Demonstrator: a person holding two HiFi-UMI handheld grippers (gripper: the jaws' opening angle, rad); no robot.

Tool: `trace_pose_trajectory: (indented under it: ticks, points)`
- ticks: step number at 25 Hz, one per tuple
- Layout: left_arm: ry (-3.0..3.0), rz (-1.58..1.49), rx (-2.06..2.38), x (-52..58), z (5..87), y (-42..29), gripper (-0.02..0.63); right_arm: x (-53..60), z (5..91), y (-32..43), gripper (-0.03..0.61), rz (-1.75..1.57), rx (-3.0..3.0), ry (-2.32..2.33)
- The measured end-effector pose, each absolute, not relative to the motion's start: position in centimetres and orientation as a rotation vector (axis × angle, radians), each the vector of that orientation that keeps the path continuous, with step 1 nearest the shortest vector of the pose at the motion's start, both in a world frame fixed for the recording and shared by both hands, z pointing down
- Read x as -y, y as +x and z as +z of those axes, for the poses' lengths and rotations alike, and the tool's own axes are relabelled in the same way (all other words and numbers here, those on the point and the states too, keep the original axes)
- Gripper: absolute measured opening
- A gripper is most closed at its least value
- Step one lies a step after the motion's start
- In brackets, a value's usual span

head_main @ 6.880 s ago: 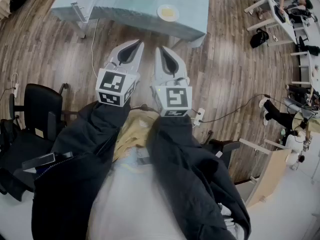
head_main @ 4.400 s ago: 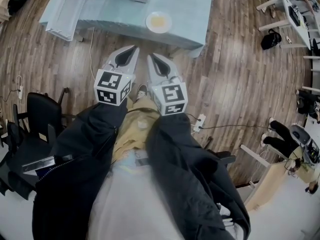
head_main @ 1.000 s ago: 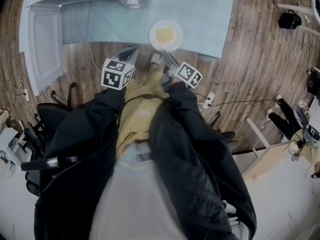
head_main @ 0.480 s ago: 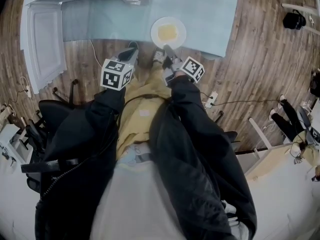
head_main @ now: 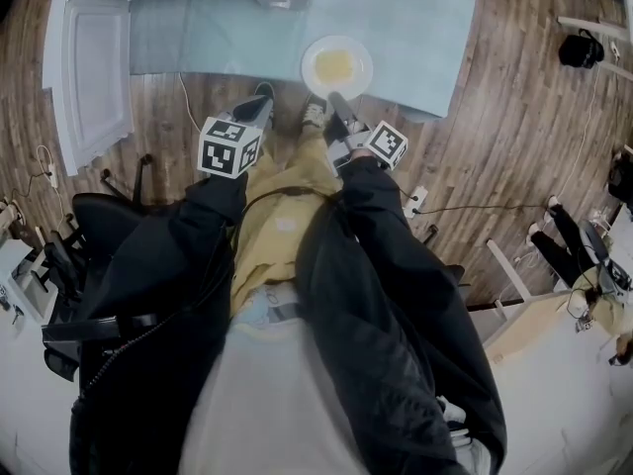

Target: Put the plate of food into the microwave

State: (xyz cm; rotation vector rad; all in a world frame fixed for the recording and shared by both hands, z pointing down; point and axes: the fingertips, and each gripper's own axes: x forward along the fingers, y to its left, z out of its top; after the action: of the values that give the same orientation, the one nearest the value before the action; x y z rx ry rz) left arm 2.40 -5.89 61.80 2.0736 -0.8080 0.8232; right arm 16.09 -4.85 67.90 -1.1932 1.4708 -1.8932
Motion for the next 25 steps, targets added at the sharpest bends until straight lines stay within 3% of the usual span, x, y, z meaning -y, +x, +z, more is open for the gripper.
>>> trace_pose_trajectory:
  ticks: [25]
  points:
    - [1.946,0.604,1.121,11.2,60.0,-10.0,-0.001,12.9,63.1,-1.7,0.012,-2.024,-1.904,-0.810]
